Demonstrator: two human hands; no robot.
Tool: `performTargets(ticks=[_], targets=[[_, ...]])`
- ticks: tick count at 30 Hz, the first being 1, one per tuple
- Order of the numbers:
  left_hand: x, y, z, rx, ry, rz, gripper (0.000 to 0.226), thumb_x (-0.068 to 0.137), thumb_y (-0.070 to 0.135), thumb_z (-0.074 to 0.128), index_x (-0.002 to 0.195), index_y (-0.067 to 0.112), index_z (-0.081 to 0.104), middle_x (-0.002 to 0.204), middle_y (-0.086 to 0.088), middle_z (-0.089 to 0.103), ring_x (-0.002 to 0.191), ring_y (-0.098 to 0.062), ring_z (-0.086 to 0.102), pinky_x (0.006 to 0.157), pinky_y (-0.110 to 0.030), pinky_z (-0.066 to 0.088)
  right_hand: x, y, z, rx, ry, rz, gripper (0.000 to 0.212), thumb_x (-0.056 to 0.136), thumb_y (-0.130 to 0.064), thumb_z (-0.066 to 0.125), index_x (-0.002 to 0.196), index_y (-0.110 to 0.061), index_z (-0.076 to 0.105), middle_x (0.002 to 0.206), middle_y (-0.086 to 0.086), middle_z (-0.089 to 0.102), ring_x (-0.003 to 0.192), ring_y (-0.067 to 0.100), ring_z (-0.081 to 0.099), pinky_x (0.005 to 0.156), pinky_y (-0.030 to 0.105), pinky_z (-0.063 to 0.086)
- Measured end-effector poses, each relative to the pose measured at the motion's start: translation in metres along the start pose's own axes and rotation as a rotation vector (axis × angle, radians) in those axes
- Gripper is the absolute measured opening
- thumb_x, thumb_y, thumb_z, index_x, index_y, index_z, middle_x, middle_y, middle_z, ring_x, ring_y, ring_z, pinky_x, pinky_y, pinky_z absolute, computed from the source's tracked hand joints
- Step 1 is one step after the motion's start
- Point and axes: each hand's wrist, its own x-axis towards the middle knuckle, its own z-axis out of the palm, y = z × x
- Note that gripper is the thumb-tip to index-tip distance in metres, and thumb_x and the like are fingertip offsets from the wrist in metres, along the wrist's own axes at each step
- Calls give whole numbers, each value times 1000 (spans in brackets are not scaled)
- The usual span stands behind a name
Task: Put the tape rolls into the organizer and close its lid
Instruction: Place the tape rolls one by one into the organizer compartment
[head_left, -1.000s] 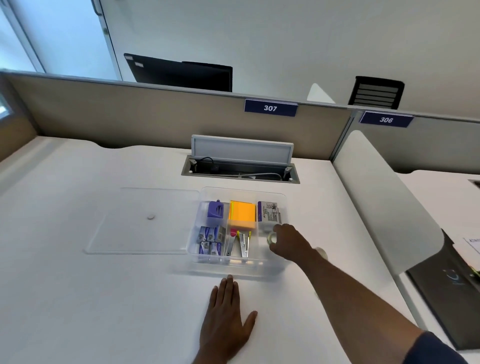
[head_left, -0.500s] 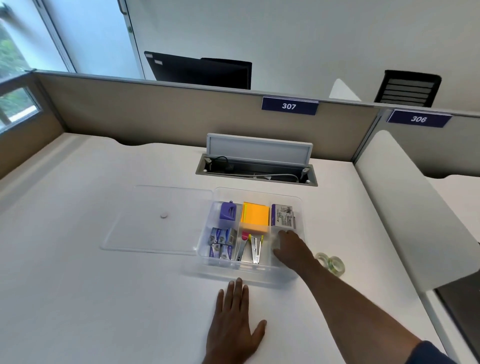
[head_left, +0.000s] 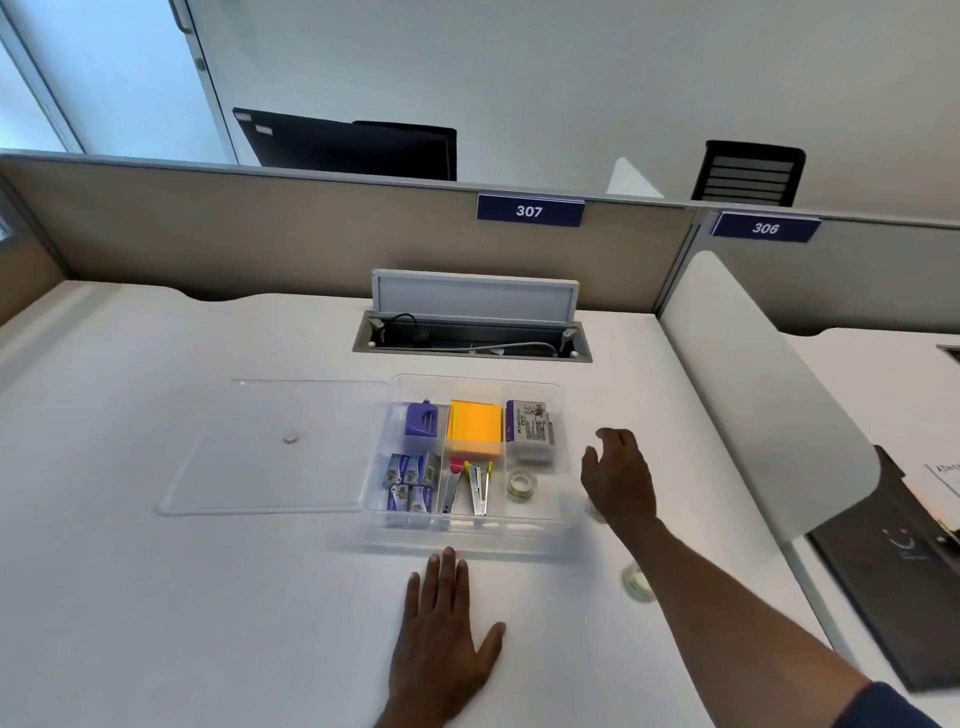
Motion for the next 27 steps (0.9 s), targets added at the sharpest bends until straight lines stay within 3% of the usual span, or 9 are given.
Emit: performTargets(ticks=[3, 6, 9, 14, 23, 27], targets=[[1, -1, 2, -15, 2, 3, 87, 80, 65, 47, 140, 1, 42, 152, -15, 32, 147, -22, -1, 113, -43, 10, -2, 28, -8, -60, -59, 153, 26, 79, -1, 52, 104, 5, 57, 101, 26, 57, 81, 46, 61, 67, 45, 52], [0, 0, 2, -15, -9, 8, 87, 80, 65, 46, 139, 2, 46, 152, -14, 31, 144, -25, 16, 112, -43, 10, -7, 55, -11, -188, -243, 261, 34, 81, -6, 50, 114, 1, 53, 113, 24, 52, 101, 45, 55, 84, 46, 50], [1, -1, 3, -8, -4, 6, 87, 80, 65, 46, 139, 2, 46, 152, -15, 32, 140, -28, 25, 112, -43, 11, -17, 68, -8, -266, -387, 241, 38, 85, -13, 49, 122, -6, 50, 122, 19, 50, 110, 44, 51, 92, 44, 45], [0, 0, 4, -12, 8, 8, 88, 78, 64, 49, 139, 2, 45, 152, -15, 33, 141, -28, 25, 112, -44, 12, -23, 66, 1, -271, -488, 208, 45, 84, -16, 49, 129, -12, 46, 126, 16, 48, 113, 42, 51, 96, 42, 43], [0, 1, 2, -9, 10, 9, 87, 78, 64, 50, 139, 1, 45, 151, -15, 34, 140, -29, 27, 112, -44, 13, -25, 72, 2, -279, -412, 162, 33, 84, -10, 48, 117, -10, 54, 110, 18, 52, 102, 39, 57, 84, 40, 48], [0, 1, 0, -10, 2, 4, 87, 78, 64, 50, 139, 2, 46, 151, -16, 35, 140, -28, 26, 113, -43, 11, -20, 64, -3, -182, -198, 116, 32, 75, -1, 58, 107, -1, 60, 97, 26, 55, 85, 47, 59, 73, 46, 51]])
